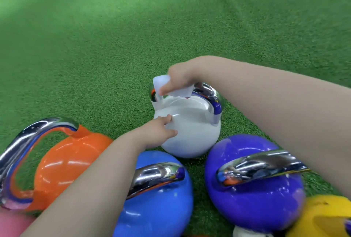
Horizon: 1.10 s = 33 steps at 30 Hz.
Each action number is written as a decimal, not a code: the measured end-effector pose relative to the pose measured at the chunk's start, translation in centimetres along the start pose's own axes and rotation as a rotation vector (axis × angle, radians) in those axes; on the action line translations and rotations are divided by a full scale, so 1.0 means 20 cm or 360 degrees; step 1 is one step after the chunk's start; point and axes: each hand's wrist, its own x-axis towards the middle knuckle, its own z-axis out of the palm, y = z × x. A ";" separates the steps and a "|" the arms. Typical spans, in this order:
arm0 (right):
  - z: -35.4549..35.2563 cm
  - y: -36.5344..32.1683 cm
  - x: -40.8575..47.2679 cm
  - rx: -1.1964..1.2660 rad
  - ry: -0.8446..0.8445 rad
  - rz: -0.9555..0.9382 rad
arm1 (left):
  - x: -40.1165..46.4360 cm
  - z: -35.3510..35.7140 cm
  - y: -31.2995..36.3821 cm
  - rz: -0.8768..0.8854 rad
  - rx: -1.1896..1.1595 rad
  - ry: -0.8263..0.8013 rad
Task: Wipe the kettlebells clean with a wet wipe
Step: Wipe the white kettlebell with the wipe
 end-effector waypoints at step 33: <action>0.59 0.46 -0.24 0.1561 -0.0055 -0.0009 | 0.04 0.02 0.01 -0.0011 0.0120 -0.0071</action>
